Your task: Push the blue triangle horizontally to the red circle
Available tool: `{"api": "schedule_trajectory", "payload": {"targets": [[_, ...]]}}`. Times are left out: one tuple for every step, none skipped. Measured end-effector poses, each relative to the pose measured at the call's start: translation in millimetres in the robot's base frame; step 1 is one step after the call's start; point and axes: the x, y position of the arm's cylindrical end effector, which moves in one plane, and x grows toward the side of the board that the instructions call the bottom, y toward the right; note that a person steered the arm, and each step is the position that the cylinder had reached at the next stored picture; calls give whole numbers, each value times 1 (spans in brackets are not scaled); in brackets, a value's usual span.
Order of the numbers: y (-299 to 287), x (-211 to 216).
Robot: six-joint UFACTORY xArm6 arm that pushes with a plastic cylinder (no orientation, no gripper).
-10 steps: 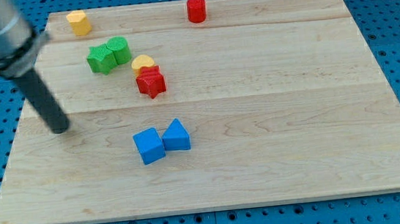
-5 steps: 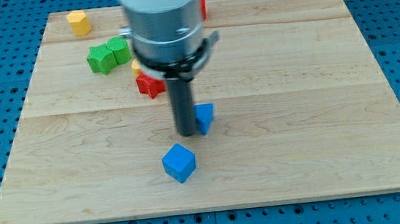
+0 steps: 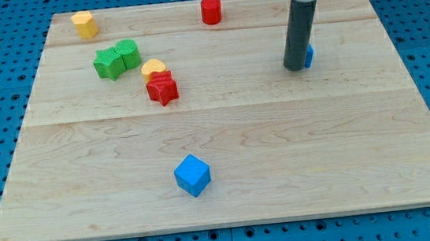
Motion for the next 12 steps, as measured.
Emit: {"api": "schedule_trajectory", "payload": {"targets": [[19, -31], [59, -29], [92, -29], [96, -60], [86, -79], [84, -46], [58, -45], [44, -89], [34, -114], [29, -107], [31, -104], [42, -104]]}}
